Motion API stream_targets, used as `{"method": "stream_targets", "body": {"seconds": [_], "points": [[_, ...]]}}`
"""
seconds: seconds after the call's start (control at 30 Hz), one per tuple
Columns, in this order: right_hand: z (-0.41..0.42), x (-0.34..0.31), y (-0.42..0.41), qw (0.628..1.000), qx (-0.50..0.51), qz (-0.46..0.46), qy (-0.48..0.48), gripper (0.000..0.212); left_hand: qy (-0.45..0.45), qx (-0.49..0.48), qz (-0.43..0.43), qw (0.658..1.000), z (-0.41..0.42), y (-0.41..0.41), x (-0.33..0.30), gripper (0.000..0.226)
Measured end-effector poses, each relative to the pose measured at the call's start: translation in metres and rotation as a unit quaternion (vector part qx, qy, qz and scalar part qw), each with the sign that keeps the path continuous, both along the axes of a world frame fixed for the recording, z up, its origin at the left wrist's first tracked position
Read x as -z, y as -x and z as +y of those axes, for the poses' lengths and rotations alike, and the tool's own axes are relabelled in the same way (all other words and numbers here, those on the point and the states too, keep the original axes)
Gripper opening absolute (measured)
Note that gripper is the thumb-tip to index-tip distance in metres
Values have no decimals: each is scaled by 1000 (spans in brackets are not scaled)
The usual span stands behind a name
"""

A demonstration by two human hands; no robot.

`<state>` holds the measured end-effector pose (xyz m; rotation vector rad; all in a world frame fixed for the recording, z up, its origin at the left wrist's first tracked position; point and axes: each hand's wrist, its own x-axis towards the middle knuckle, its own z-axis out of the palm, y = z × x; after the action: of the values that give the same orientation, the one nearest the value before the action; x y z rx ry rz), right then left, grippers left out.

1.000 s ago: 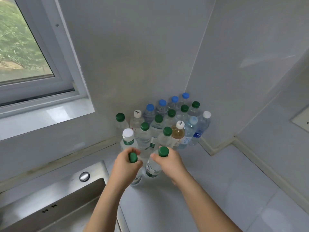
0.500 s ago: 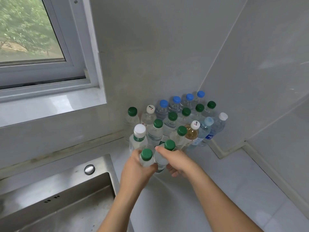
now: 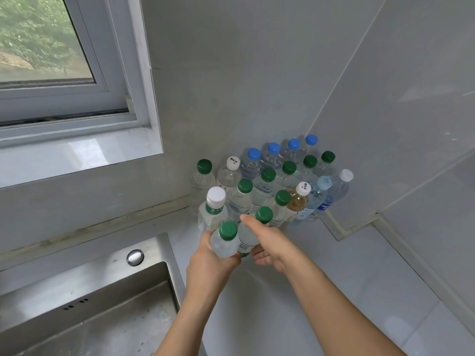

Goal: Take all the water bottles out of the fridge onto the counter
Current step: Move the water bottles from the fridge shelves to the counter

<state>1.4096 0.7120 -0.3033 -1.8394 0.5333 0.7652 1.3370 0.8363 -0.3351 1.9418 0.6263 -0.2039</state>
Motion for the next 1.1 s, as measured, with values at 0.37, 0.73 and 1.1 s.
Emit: {"method": "stream_targets", "body": {"seconds": [0.37, 0.73, 1.1], "points": [[8, 1, -6, 999, 19, -23, -20, 73, 10, -19, -33, 999, -2, -13, 3, 45], [-10, 15, 11, 993, 35, 7, -116, 41, 17, -36, -51, 998, -5, -17, 6, 51], [-54, 6, 61, 995, 12, -90, 38, 62, 11, -57, -58, 997, -25, 36, 35, 48]]}}
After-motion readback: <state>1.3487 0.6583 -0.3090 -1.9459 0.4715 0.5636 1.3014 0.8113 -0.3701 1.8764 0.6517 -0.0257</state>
